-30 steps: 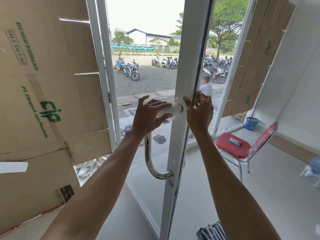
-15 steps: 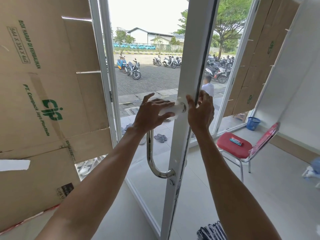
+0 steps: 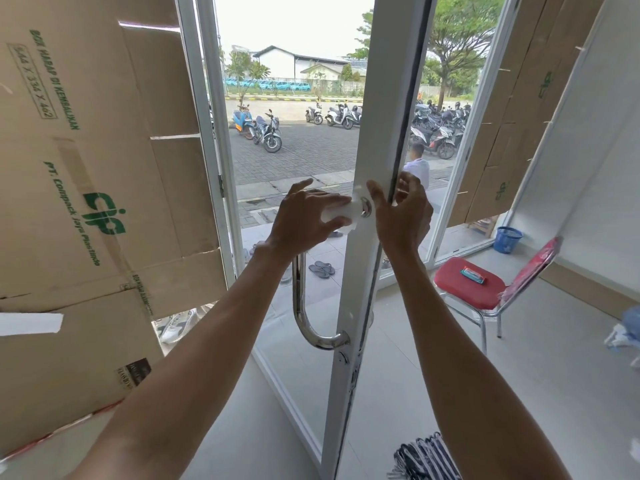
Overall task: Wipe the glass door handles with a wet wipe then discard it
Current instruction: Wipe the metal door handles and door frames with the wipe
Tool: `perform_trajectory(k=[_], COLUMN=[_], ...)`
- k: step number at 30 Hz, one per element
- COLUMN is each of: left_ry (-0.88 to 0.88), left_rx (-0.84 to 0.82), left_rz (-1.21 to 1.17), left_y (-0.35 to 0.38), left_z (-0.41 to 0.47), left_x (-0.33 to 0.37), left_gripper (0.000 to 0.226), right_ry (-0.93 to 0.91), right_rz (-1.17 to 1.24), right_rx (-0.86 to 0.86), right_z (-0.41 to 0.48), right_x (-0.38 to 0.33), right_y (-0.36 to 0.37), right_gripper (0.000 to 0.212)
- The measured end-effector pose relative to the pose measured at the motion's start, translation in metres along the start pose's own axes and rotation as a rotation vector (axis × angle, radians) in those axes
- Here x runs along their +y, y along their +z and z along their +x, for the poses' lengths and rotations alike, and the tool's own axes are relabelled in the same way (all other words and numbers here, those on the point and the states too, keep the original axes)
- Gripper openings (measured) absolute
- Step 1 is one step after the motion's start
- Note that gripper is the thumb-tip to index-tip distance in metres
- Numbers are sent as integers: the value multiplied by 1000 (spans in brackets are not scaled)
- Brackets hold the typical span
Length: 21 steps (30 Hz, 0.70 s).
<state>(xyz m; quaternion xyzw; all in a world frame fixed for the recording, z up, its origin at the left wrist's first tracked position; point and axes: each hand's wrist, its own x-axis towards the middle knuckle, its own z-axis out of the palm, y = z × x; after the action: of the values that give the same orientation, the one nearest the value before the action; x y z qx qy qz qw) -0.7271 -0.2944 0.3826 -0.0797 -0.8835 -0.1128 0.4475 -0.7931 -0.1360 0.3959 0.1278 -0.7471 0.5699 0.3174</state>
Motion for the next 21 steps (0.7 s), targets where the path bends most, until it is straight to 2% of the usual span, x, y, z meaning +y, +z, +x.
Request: perform_trajectory(k=[9,17,21], left_ry=[-91,-13,-35], left_rx=[13,26,2], left_rz=[-131,-85,-97], left_y=[-11,-6,-11], left_z=[-11,-16,-18], left_x=[-24,-11,-21], left_gripper=[55,37,37], right_ry=[-45,-82,-115], right_rz=[-53,-143,-172], right_rx=[13,77,88], right_z=[-3,-17,-18], right_x=[-2,-6,-4], right_y=[0,12,14], right_gripper=[54,56,57])
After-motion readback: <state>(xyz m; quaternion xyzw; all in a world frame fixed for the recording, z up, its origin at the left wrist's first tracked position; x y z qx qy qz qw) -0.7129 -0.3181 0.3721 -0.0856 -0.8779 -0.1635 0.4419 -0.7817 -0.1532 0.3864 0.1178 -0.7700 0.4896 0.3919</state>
